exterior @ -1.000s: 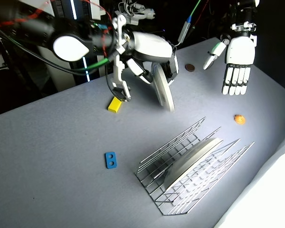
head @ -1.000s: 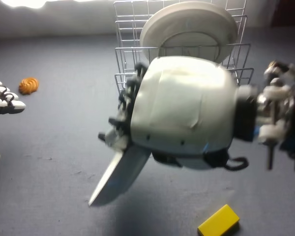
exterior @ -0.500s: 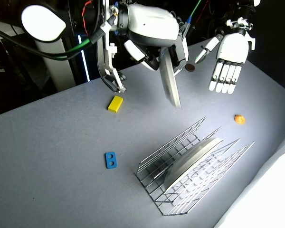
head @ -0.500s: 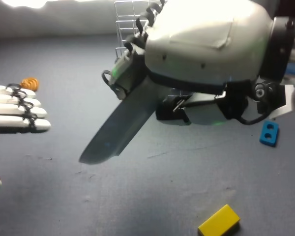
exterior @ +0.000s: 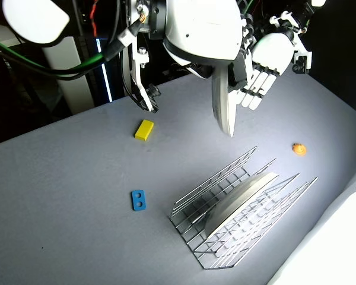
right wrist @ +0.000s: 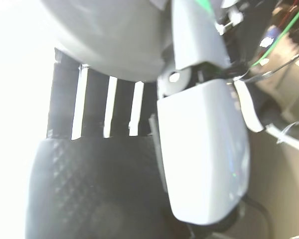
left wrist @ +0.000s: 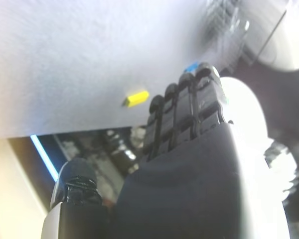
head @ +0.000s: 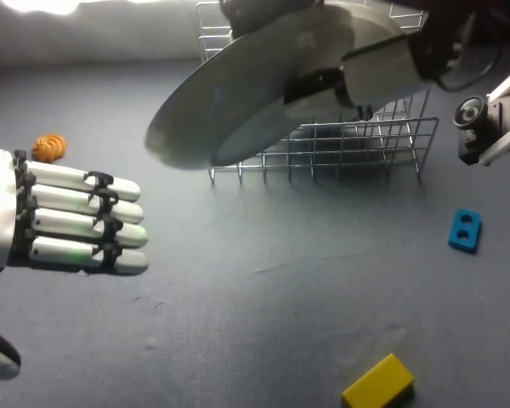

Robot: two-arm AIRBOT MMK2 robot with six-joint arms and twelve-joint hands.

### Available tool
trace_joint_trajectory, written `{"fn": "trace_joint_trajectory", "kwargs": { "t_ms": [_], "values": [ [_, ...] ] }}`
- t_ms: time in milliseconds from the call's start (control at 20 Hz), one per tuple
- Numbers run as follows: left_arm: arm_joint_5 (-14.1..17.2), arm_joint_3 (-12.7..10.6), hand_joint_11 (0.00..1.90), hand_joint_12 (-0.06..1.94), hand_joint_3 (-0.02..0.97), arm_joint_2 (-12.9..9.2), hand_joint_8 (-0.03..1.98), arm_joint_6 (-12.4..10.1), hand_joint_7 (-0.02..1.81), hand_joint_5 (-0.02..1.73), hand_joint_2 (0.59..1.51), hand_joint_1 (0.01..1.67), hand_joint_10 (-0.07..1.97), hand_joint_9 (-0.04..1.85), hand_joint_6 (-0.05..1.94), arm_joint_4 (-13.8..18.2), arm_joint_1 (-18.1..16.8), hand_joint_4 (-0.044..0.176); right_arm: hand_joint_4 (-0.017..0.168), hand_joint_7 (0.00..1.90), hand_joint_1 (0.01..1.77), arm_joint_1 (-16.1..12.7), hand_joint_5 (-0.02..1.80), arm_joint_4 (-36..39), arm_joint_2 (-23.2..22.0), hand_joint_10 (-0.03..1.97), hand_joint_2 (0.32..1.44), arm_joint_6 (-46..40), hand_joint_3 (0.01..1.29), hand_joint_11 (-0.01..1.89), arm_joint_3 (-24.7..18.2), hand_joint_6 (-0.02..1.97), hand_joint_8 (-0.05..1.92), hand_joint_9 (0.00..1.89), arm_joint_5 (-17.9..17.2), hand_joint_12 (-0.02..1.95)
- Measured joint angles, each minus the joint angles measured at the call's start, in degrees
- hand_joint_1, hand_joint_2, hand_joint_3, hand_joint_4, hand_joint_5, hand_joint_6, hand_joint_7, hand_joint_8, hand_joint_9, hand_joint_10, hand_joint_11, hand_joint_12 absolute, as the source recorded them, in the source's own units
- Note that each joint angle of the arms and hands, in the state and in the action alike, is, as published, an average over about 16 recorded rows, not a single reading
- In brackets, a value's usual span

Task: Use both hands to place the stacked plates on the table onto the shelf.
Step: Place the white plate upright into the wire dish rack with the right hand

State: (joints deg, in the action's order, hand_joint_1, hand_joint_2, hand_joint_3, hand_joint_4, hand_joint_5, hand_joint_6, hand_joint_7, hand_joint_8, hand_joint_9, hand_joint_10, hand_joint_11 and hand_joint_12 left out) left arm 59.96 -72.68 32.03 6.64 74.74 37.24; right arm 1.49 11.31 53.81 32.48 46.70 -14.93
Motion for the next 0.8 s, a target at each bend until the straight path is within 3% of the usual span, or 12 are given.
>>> {"fn": "trace_joint_trajectory", "kwargs": {
  "t_ms": [350,800],
  "values": [
    [3.37,2.0,0.02,-0.01,0.016,0.21,0.02,-0.15,0.05,0.07,1.17,0.02,0.01,0.03,0.02,5.82,-3.06,0.007,-0.007,1.05,1.36,-1.65,0.9,-0.12,-0.11,0.95,0.96,-10.56,0.02,0.96,4.43,0.97,0.85,1.08,1.32,1.06],
    [6.11,4.03,0.02,-0.01,0.017,0.24,0.02,-0.31,0.05,0.07,1.17,0.02,0.01,0.03,0.02,8.04,-4.19,0.007,-0.009,1.05,1.37,-1.41,0.89,-6.85,0.45,0.95,0.97,-13.05,0.02,0.96,7.91,0.97,0.84,1.08,3.32,1.07]
  ]
}}
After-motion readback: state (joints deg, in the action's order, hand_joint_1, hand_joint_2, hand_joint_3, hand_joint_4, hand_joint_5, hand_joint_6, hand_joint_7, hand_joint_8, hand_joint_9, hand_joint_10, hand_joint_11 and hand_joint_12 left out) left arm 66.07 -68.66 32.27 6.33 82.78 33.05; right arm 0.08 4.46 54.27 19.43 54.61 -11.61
